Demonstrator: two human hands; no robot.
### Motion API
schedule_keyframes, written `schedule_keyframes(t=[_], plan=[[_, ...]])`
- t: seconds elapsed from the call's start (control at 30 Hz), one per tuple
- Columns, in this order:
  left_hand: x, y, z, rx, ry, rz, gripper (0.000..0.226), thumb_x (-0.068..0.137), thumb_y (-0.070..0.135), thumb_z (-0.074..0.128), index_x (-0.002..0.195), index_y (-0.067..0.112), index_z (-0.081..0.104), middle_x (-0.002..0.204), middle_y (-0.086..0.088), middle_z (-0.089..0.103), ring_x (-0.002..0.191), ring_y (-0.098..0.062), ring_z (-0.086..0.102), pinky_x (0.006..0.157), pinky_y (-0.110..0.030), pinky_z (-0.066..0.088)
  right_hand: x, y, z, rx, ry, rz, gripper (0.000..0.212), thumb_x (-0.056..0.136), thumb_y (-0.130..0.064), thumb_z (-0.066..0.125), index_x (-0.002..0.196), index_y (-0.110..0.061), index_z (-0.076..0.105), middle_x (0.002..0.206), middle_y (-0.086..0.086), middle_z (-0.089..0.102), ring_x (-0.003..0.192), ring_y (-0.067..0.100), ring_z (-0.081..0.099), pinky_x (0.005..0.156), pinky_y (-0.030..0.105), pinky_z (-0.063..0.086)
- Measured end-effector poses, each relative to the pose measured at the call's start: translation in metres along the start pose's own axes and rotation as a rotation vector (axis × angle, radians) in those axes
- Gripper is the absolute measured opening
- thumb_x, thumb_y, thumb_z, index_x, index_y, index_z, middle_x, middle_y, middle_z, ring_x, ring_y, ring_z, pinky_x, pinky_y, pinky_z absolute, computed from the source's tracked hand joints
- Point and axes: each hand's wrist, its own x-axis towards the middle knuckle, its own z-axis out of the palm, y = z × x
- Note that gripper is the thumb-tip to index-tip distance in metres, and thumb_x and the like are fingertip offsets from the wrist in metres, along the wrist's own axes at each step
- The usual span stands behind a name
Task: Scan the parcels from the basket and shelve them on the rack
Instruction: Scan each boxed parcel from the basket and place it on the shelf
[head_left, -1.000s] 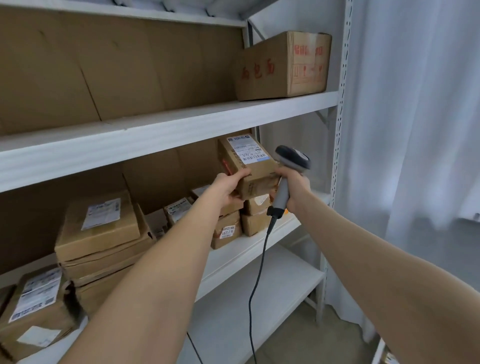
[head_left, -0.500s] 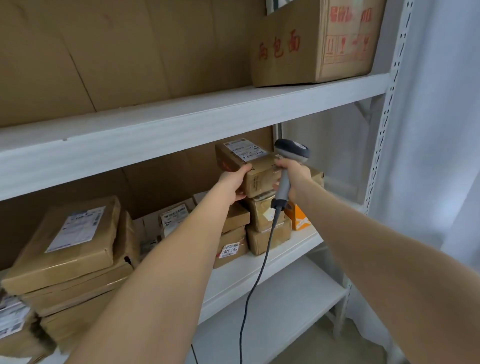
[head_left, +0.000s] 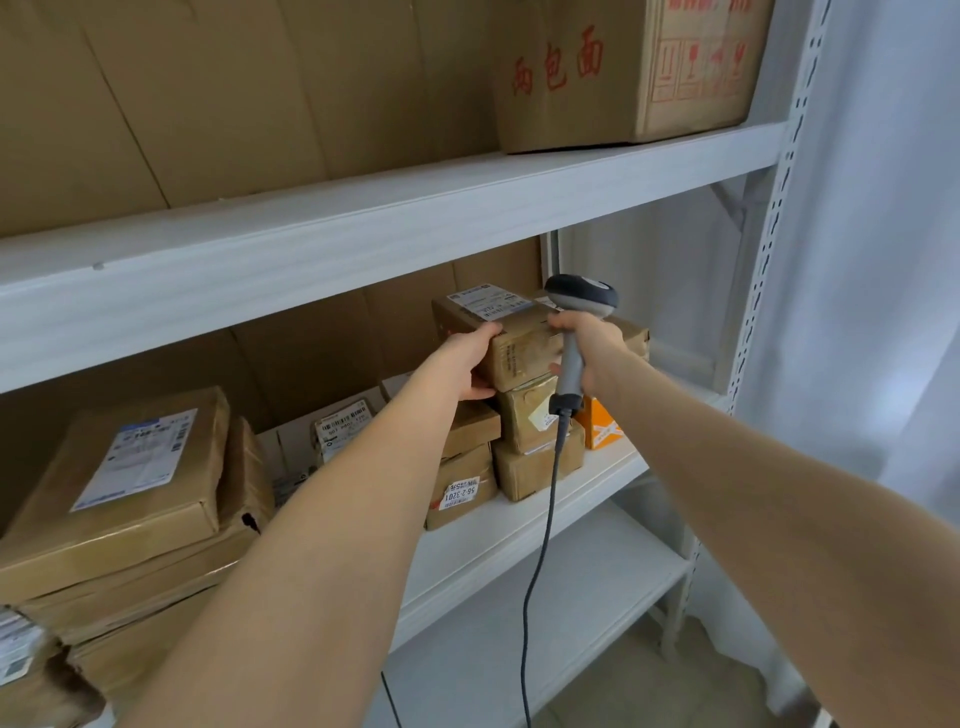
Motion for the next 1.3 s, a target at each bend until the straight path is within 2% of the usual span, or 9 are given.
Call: schedule_keyframes(t=[0.3, 0.43, 0.53, 0.7, 0.8, 0.97, 1.07, 1.17, 1.3], plan=[[-0.004, 0.006, -0.001, 0.107, 0.008, -0.013, 0.066, 0.089, 0.04, 0.061, 0.143, 0.019, 0.031, 0.145, -0.014, 0.037, 0.132, -0.038, 0.037, 0.103, -0.056, 0.039, -0.002, 0.002, -0.004, 0.034, 0.025, -0.009, 0.04, 0.083, -0.019, 0.073, 0.112, -0.015, 0.046, 0.098, 0.008, 0.052, 0.097, 0.026, 0.055, 0.075, 0.036, 0.055], [-0.006, 0.007, -0.001, 0.091, 0.032, 0.036, 0.063, 0.09, 0.038, 0.061, 0.143, 0.016, 0.034, 0.138, -0.012, 0.045, 0.124, -0.033, 0.046, 0.102, -0.049, 0.04, -0.006, 0.002, -0.007, 0.062, 0.065, -0.008, 0.034, 0.084, -0.019, 0.072, 0.104, -0.016, 0.045, 0.094, 0.007, 0.05, 0.092, 0.025, 0.053, 0.077, 0.037, 0.055], [-0.006, 0.008, 0.002, 0.119, 0.125, 0.191, 0.053, 0.091, 0.034, 0.059, 0.137, 0.014, 0.041, 0.123, -0.006, 0.056, 0.095, -0.021, 0.055, 0.082, -0.033, 0.044, -0.011, 0.001, -0.011, 0.059, 0.077, -0.022, 0.032, 0.085, -0.02, 0.071, 0.105, -0.014, 0.047, 0.096, 0.009, 0.053, 0.087, 0.023, 0.055, 0.074, 0.036, 0.055], [-0.013, 0.017, 0.006, 0.537, 0.306, 0.509, 0.058, 0.093, 0.033, 0.052, 0.144, 0.019, 0.029, 0.141, -0.009, 0.043, 0.122, -0.028, 0.049, 0.089, -0.035, 0.049, -0.029, 0.002, -0.019, 0.093, 0.075, -0.047, 0.037, 0.084, -0.019, 0.071, 0.114, -0.014, 0.051, 0.106, 0.009, 0.058, 0.095, 0.024, 0.059, 0.074, 0.036, 0.057], [-0.022, 0.021, 0.016, 0.601, 0.337, 0.686, 0.048, 0.094, 0.028, 0.052, 0.139, 0.02, 0.039, 0.139, -0.008, 0.043, 0.121, -0.025, 0.05, 0.078, -0.026, 0.044, -0.044, 0.005, -0.026, 0.126, 0.161, -0.037, 0.041, 0.083, -0.019, 0.073, 0.115, -0.015, 0.048, 0.101, 0.009, 0.055, 0.098, 0.027, 0.056, 0.06, 0.034, 0.054], [-0.039, 0.011, 0.048, 0.64, 0.217, 0.804, 0.04, 0.094, 0.019, 0.055, 0.133, 0.016, 0.05, 0.136, -0.009, 0.048, 0.117, -0.025, 0.053, 0.085, -0.029, 0.045, -0.065, 0.016, -0.053, 0.177, 0.226, -0.048, 0.04, 0.084, -0.016, 0.071, 0.119, -0.011, 0.053, 0.094, 0.009, 0.058, 0.085, 0.023, 0.058, 0.085, 0.041, 0.056], [-0.048, -0.002, 0.072, 0.696, 0.128, 0.787, 0.039, 0.092, 0.022, 0.057, 0.13, 0.016, 0.053, 0.134, -0.01, 0.047, 0.113, -0.025, 0.054, 0.081, -0.026, 0.043, -0.082, 0.024, -0.074, 0.279, 0.242, -0.078, 0.04, 0.084, -0.012, 0.069, 0.122, -0.009, 0.055, 0.096, 0.008, 0.058, 0.081, 0.02, 0.059, 0.068, 0.034, 0.055], [-0.057, -0.018, 0.102, 0.747, 0.025, 0.772, 0.04, 0.09, 0.026, 0.058, 0.129, 0.015, 0.055, 0.132, -0.011, 0.052, 0.116, -0.026, 0.053, 0.088, -0.029, 0.044, -0.1, 0.032, -0.101, 0.354, 0.285, -0.087, 0.033, 0.086, -0.01, 0.066, 0.118, -0.006, 0.06, 0.09, 0.007, 0.057, 0.075, 0.018, 0.055, 0.066, 0.031, 0.052], [-0.074, -0.045, 0.149, 0.814, -0.125, 0.733, 0.04, 0.088, 0.021, 0.057, 0.128, 0.014, 0.055, 0.135, -0.015, 0.049, 0.122, -0.029, 0.05, 0.103, -0.036, 0.042, -0.129, 0.046, -0.145, 0.513, 0.368, -0.077, 0.004, 0.089, -0.007, 0.061, 0.085, -0.008, 0.062, 0.072, 0.007, 0.058, 0.059, 0.015, 0.054, 0.058, 0.026, 0.049]])
